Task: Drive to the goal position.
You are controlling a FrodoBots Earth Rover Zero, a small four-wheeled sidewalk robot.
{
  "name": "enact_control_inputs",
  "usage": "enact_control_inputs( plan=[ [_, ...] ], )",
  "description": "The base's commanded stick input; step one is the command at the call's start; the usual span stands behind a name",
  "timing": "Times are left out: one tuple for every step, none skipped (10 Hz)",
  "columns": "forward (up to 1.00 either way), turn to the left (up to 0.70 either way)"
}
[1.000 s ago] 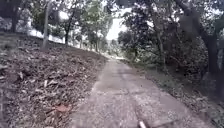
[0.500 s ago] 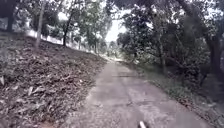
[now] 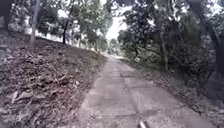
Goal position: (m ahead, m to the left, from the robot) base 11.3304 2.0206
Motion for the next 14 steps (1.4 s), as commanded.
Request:
enact_control_inputs(
  plan=[
    [0.70, -0.18],
    [0.70, -0.31],
    [0.70, -0.15],
    [0.70, 0.00],
    [0.70, 0.00],
    [0.70, 0.00],
    [0.70, 0.00],
    [0.70, 0.00],
    [0.70, 0.00],
    [0.70, 0.00],
    [0.70, 0.00],
    [0.70, 0.00],
    [0.70, 0.00],
    [0.70, 0.00]
  ],
)
